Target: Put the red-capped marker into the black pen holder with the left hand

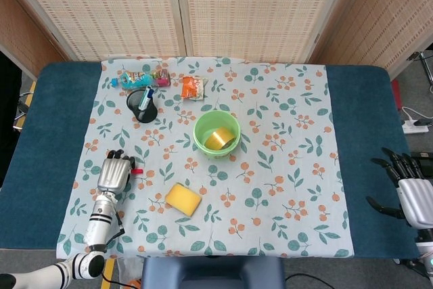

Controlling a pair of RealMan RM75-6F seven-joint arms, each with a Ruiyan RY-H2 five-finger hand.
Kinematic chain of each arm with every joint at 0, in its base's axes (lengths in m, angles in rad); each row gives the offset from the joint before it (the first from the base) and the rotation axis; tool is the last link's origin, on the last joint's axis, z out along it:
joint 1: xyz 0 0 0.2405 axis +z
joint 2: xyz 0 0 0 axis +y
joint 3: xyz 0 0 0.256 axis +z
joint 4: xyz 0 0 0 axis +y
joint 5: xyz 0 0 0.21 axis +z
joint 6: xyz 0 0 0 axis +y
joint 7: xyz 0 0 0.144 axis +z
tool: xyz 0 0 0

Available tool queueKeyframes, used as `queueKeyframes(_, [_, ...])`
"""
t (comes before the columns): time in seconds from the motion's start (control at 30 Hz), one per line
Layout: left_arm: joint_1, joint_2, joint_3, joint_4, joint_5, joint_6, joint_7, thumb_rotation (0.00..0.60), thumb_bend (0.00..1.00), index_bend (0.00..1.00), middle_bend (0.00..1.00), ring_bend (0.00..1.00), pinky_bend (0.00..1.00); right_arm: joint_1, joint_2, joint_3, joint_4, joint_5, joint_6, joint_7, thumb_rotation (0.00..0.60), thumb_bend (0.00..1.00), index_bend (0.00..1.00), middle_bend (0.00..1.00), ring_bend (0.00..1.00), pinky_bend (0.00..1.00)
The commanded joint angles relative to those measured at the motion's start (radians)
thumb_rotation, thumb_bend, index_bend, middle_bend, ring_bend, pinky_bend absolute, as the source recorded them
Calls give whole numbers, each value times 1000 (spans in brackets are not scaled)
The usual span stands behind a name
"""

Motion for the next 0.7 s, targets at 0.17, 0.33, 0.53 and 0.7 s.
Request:
queueKeyframes(0.17, [7,22,-3,-25,29,48,4,600,337,517,527,211,222,4,-2,-1,1,-1,-8,0,600,128,214,48,85,0])
queueKeyframes(0.33, [8,89,-28,-123,68,121,34,600,337,502,525,211,225,2,-2,1,4,-4,-1,11,600,128,214,48,85,0])
queueKeyframes(0.53, [-1,214,-87,-307,149,215,9,600,337,493,524,211,255,-7,-4,7,21,-8,26,42,600,128,214,48,85,0])
queueKeyframes(0.7, [-22,308,-200,-424,128,197,-196,600,337,506,527,217,278,-8,-3,9,32,-8,28,62,600,128,214,48,85,0])
